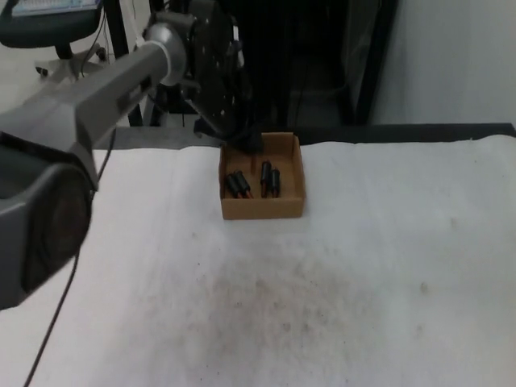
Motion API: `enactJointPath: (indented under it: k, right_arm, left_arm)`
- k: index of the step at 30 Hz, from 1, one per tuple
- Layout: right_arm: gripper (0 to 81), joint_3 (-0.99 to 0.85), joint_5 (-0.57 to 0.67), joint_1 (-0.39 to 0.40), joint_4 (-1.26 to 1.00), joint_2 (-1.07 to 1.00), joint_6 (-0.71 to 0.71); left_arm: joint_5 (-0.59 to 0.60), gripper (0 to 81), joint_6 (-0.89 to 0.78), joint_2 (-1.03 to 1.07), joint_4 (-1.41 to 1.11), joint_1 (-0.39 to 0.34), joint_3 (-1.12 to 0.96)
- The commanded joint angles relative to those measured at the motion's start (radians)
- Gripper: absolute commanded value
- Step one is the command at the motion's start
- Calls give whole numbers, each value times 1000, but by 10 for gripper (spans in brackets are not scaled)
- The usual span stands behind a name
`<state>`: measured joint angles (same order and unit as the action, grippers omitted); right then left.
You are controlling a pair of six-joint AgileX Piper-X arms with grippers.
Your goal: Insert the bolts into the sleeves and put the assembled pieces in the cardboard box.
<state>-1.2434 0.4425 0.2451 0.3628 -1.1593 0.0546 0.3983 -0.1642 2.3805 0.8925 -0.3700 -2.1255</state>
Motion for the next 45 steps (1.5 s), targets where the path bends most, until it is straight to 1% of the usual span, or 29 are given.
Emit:
enactJointPath:
  k: [1, 4, 6, 10, 12, 14, 16, 17, 18, 23, 24, 25, 27, 28, 30, 32, 34, 37, 40, 42, 45]
  right_arm:
    - [8, -5, 5, -29, 26, 11, -3]
    - [8, -5, 5, -45, 38, 11, -3]
    - [8, -5, 5, -48, 45, 11, -3]
    - [8, -5, 5, -48, 46, 11, -3]
    - [8, -5, 5, -48, 46, 11, -3]
    - [8, -5, 5, -48, 45, 11, -6]
    - [8, -5, 5, -48, 45, 11, -6]
    - [8, -5, 5, -48, 45, 11, -6]
    - [8, -5, 5, -48, 45, 11, -6]
    - [8, -5, 5, -48, 45, 11, -6]
    - [8, -5, 5, -48, 45, 11, -6]
    - [8, -5, 5, -48, 45, 11, -6]
    - [8, -5, -8, -48, 55, 11, -5]
    - [8, -5, -26, -48, 72, 11, -5]
    - [8, -5, -62, -48, 122, 11, -21]
    - [8, -5, -133, -51, 209, 11, -55]
    - [8, 4, -201, -58, 252, 13, -55]
    - [8, 71, -205, -94, 224, 39, -55]
    - [8, 173, -205, -152, 230, 87, -33]
    - [8, 267, -205, -193, 233, 137, -24]
    - [8, 403, -205, -249, 231, 227, -28]
  left_arm:
    - [-4, 2, 0, 8, 46, -2, -51]
    - [-24, 2, 3, 22, 52, -2, -57]
    - [-46, 2, 42, 26, 38, -2, -57]
    - [-41, 10, 68, 26, 0, -2, -57]
    - [-1, 71, 68, 26, -10, -2, -57]
    - [38, 188, 68, 26, -16, -2, -57]
    - [37, 305, 68, 26, -19, -2, -57]
    - [37, 338, 68, 26, -15, -2, -57]
    - [37, 346, 66, 22, -12, -2, -60]
    - [26, 340, 33, 7, -9, -2, -70]
    - [8, 308, 22, 2, -9, -2, -71]
    - [-5, 235, 20, -8, 0, -2, -70]
    - [-29, 29, 27, -31, 32, -2, -70]
    - [-46, 4, 53, -45, 48, -2, -70]
    - [-93, 3, 103, -82, 85, -2, -70]
    - [-157, 3, 164, -127, 138, -2, -70]
    - [-155, 3, 240, -189, 156, -2, -70]
    - [-154, 3, 253, -306, 154, -8, -48]
    - [-159, 3, 281, -438, 151, -22, 7]
    - [-167, 3, 300, -543, 151, -33, 84]
    - [-221, 3, 303, -700, 142, -44, 258]
